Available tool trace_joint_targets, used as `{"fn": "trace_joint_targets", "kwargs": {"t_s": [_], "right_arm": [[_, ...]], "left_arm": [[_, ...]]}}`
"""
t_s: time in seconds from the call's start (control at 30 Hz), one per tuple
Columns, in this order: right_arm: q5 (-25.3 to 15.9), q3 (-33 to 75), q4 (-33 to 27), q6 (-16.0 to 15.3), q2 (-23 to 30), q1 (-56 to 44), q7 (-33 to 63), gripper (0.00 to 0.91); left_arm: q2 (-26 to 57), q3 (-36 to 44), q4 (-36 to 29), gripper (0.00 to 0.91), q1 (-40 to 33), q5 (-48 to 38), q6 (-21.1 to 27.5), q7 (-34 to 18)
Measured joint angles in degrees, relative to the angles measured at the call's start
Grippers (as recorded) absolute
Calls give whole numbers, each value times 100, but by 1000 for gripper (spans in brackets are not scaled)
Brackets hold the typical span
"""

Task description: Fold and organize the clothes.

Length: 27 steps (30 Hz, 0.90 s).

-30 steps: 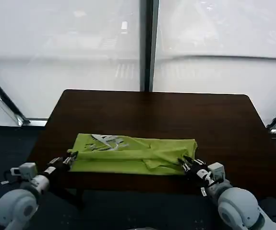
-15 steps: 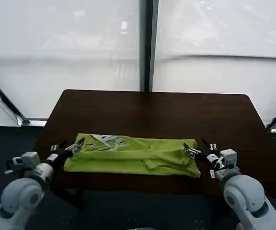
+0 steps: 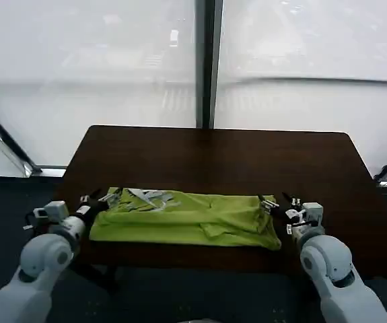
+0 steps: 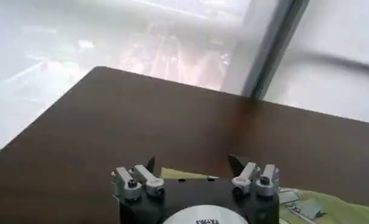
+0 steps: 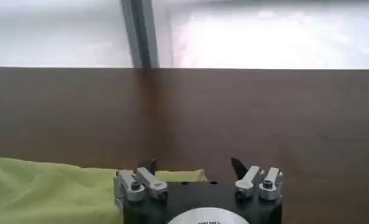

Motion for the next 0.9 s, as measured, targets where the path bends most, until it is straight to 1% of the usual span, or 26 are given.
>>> {"fn": "trace_joint_targets", "kwargs": {"t_s": [0.17,0.23,0.27,0.3,0.53,0.57,0.7,0.73,0.77,0.8,0.87,0.9], "right_arm": [[-61,-85,-159,24,145,106,-3,878],[-73,-110,-188,25,169,111,-2,819],[-78,-117,-194,25,179,111,-2,770],[-80,-119,-199,24,188,104,-2,761],[-87,-87,-206,24,210,75,0,761],[-87,-86,-206,24,215,76,-1,751],[-94,-87,-215,20,228,73,0,722],[-95,-88,-218,20,230,73,-1,702],[-95,-88,-221,21,233,73,-1,683],[-95,-87,-226,20,235,73,-2,653],[-95,-88,-236,23,238,78,-2,585],[-95,-87,-239,27,238,81,-1,497]], "left_arm": [[-21,122,296,878,-156,106,-7,32],[-31,163,390,878,-206,117,-18,32],[-36,181,427,878,-236,118,-22,33],[-41,197,466,878,-262,120,-24,32],[-51,332,726,868,-456,145,-37,29],[-50,350,760,819,-488,147,-36,28],[-70,449,866,712,-606,180,-16,27],[-75,459,880,614,-620,181,-13,27],[-80,466,895,536,-628,183,-13,27],[-83,471,903,429,-632,183,-12,27],[-91,477,917,341,-637,183,-12,27],[-96,480,918,244,-637,183,-9,26]]}}
